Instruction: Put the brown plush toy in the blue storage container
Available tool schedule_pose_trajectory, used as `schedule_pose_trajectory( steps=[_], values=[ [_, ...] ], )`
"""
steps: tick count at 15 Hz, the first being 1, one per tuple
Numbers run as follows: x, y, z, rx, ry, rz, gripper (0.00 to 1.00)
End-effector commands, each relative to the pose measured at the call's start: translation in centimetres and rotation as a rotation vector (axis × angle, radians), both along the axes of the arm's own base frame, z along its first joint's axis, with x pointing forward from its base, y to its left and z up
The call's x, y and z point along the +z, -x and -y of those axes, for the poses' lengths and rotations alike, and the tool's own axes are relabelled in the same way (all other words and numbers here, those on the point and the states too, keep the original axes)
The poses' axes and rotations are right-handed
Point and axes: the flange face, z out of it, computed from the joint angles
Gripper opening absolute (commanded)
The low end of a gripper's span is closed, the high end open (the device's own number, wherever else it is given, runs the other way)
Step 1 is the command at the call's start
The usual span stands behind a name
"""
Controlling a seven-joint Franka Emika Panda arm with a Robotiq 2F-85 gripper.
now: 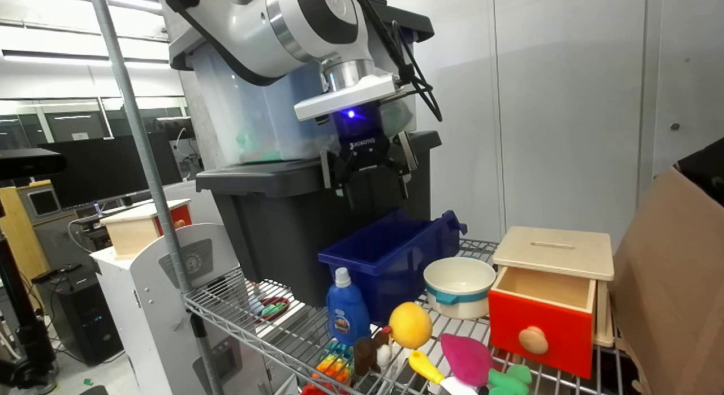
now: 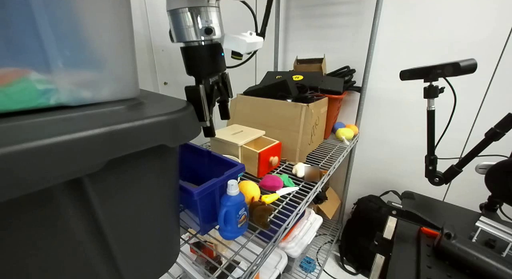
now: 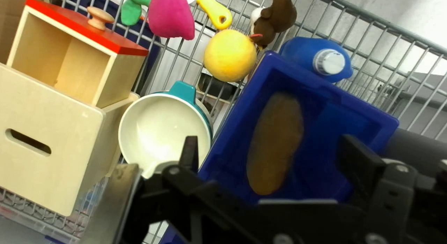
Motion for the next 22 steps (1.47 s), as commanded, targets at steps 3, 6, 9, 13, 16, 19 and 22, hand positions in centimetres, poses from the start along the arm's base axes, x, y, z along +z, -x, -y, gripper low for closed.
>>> schedule_pose_trajectory(
  steps=[3,6,9,13,16,19,22],
  values=[
    [-0.2,0.9,-0.7,-0.006,0.019,-0.003,1.00],
    [-0.6,1.4,-0.3,-0.019,0.019,-0.009,1.00],
    [-1.3,2.3,0.1,-0.042,0.023,-0.021,1.00],
    [-2.0,3.4,0.4,-0.069,0.026,-0.038,1.00],
    [-2.0,4.1,0.5,-0.085,0.033,-0.047,1.00],
    [-2.0,4.8,0.8,-0.101,0.038,-0.051,1.00],
    [-2.0,5.5,1.0,-0.117,0.042,-0.053,1.00]
  ],
)
